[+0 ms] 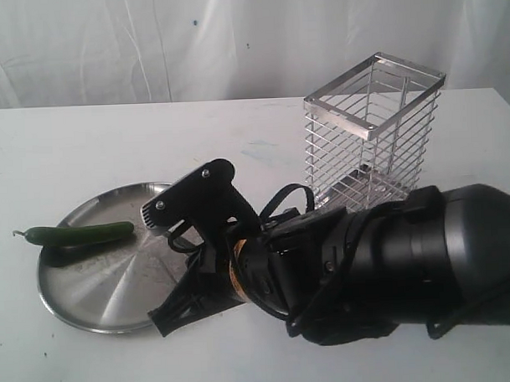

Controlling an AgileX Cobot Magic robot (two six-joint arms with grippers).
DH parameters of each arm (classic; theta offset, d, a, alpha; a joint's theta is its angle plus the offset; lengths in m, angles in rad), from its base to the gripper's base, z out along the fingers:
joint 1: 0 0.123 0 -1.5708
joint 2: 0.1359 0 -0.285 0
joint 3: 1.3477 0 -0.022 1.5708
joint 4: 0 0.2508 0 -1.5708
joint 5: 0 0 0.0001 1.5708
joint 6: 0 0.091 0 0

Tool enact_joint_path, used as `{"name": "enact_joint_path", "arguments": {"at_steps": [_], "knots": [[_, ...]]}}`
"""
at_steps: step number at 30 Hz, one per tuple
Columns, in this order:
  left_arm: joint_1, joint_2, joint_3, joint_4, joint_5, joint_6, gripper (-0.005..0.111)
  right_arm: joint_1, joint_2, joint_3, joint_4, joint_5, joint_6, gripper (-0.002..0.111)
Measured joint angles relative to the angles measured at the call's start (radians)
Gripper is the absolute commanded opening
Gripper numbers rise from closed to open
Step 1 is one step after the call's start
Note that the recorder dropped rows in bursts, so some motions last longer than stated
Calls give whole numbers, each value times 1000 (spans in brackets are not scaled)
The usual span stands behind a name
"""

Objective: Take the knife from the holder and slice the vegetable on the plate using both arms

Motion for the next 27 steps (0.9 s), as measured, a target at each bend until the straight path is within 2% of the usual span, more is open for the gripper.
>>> {"name": "enact_joint_path", "arguments": {"at_steps": [19,22,23,25,27], "knots": [[0,0,0,-2,0,-7,0,0,-114,0,0,51,-2,0],[0,0,2,-87,-25,-159,0,0,-144,0,0,60,-2,0],[0,0,2,-160,-52,-280,0,0,-158,0,0,58,-2,0],[0,0,2,-224,-80,-418,0,0,-176,0,3,58,-2,0],[0,0,2,-239,-92,-457,0,0,-191,0,3,58,-2,0]]}}
